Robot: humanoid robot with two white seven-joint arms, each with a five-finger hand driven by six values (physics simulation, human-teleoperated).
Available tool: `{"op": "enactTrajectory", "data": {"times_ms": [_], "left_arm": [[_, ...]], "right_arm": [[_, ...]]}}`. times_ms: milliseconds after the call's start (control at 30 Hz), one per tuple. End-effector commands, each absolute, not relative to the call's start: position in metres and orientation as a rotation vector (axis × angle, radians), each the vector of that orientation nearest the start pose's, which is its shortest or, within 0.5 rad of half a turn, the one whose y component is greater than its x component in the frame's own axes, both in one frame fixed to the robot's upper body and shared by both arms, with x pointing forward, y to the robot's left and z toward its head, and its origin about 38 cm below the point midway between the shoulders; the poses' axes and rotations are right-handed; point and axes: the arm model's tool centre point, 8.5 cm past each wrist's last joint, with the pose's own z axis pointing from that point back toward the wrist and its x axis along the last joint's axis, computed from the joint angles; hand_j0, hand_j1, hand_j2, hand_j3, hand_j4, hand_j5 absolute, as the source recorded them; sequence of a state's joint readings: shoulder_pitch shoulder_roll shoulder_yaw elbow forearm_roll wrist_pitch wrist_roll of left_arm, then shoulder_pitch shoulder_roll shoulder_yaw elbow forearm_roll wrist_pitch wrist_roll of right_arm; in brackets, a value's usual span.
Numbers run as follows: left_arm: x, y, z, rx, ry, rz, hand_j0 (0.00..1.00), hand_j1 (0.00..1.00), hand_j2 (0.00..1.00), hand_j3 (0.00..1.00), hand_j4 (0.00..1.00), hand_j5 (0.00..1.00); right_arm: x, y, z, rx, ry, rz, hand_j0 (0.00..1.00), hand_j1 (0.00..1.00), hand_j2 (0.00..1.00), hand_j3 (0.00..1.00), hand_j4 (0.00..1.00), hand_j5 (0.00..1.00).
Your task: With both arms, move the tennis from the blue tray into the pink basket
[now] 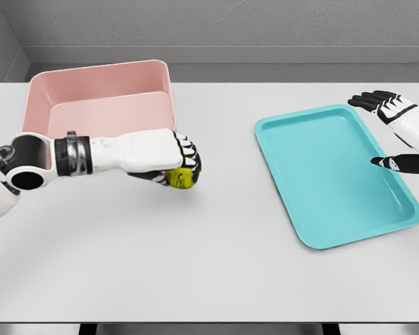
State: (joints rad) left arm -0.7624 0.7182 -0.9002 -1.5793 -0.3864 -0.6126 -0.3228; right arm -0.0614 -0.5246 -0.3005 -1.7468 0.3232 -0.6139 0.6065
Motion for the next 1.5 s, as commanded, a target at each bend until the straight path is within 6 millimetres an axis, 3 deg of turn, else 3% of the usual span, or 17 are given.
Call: {"op": "enactTrajectory", "data": {"times_ms": [0,367,833,933,1133,1167,1200,1233,1400,1467], "left_arm": [[0.409,0.186,0.217,-0.212,2.153,2.692,0.50,0.50,0.50,0.50,0.50,0.50],[0.420,0.195,0.238,-0.277,2.206,2.650,0.50,0.50,0.50,0.50,0.50,0.50],[0.443,0.235,0.257,-0.436,2.324,2.653,0.50,0.50,0.50,0.50,0.50,0.50],[0.454,0.253,0.261,-0.507,2.384,2.658,0.50,0.50,0.50,0.50,0.50,0.50],[0.486,0.321,0.265,-0.758,2.579,2.681,0.50,0.50,0.50,0.50,0.50,0.50],[0.489,0.328,0.265,-0.786,2.600,2.679,0.60,0.60,0.60,0.60,0.60,0.60],[0.489,0.329,0.266,-0.794,2.617,2.659,0.91,0.91,0.91,0.91,0.91,0.91],[0.488,0.328,0.266,-0.789,2.622,2.654,1.00,1.00,1.00,1.00,1.00,1.00],[0.489,0.330,0.268,-0.799,2.625,2.648,1.00,1.00,1.00,1.00,1.00,1.00],[0.484,0.340,0.274,-0.826,2.615,2.653,1.00,1.00,1.00,1.00,1.00,1.00]], "right_arm": [[0.342,-0.377,0.239,-0.609,-1.794,1.449,1.00,1.00,1.00,1.00,1.00,1.00],[0.342,-0.377,0.239,-0.611,-1.794,1.448,1.00,1.00,1.00,1.00,1.00,1.00],[0.342,-0.377,0.239,-0.611,-1.794,1.448,1.00,1.00,1.00,1.00,1.00,1.00],[0.342,-0.377,0.239,-0.611,-1.794,1.448,1.00,1.00,1.00,1.00,1.00,1.00],[0.342,-0.377,0.239,-0.611,-1.794,1.448,1.00,1.00,1.00,1.00,1.00,1.00],[0.342,-0.377,0.239,-0.611,-1.794,1.448,1.00,1.00,1.00,1.00,1.00,1.00],[0.342,-0.377,0.239,-0.611,-1.794,1.448,1.00,1.00,1.00,1.00,1.00,1.00],[0.342,-0.377,0.239,-0.611,-1.794,1.448,1.00,1.00,1.00,1.00,1.00,1.00],[0.342,-0.377,0.239,-0.611,-1.794,1.448,1.00,1.00,1.00,1.00,1.00,1.00],[0.342,-0.377,0.239,-0.611,-1.794,1.448,1.00,1.00,1.00,1.00,1.00,1.00]]}}
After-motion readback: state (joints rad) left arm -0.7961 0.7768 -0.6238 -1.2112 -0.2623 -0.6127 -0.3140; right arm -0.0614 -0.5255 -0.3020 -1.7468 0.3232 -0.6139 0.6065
